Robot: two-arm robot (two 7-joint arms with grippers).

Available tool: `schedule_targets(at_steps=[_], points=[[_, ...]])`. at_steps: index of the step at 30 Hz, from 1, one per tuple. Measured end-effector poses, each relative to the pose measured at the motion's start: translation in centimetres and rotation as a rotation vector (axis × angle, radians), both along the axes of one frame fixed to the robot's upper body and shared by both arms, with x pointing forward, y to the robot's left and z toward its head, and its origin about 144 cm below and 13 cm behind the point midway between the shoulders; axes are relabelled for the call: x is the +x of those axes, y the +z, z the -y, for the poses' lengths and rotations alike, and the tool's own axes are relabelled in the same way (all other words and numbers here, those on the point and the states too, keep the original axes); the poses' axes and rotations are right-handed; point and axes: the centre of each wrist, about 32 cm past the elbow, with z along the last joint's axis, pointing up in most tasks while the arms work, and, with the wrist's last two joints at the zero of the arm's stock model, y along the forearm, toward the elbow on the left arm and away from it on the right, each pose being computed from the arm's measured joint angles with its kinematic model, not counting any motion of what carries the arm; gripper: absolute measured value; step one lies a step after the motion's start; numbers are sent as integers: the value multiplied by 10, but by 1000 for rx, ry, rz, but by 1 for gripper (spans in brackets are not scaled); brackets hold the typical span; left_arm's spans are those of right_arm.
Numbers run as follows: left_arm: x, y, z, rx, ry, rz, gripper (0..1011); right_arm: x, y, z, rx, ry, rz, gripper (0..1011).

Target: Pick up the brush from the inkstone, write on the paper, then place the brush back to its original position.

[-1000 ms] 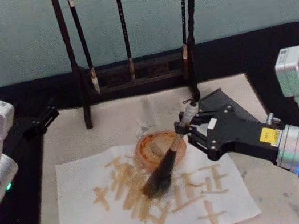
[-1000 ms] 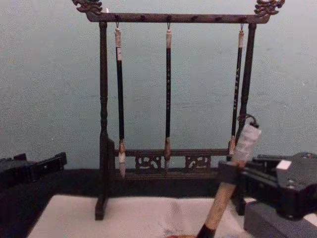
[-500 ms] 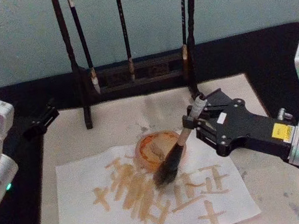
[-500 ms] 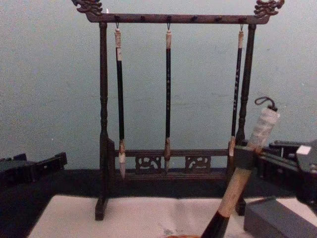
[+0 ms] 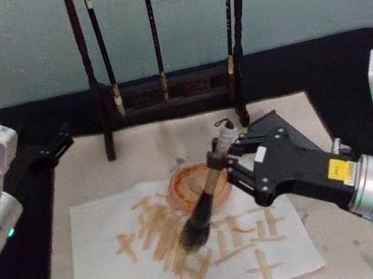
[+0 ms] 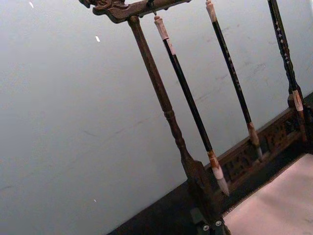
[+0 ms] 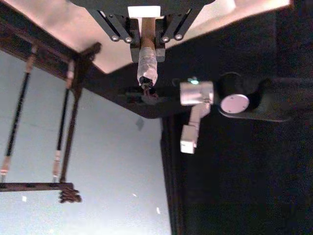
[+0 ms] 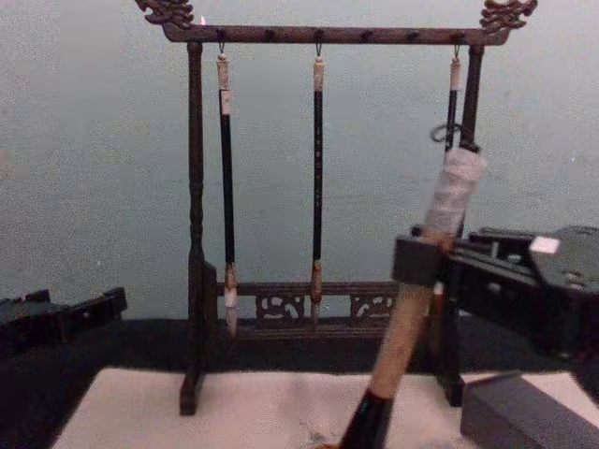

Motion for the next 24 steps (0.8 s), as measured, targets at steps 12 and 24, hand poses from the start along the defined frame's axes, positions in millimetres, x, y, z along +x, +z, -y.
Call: schedule_targets(at_steps=[12,24], points=[[0,0,0,0,0,0,1002,5,-11,-20,27,62,-33,178],[0,0,0,0,0,0,1002,7,-29,-16,31,46,-92,178]])
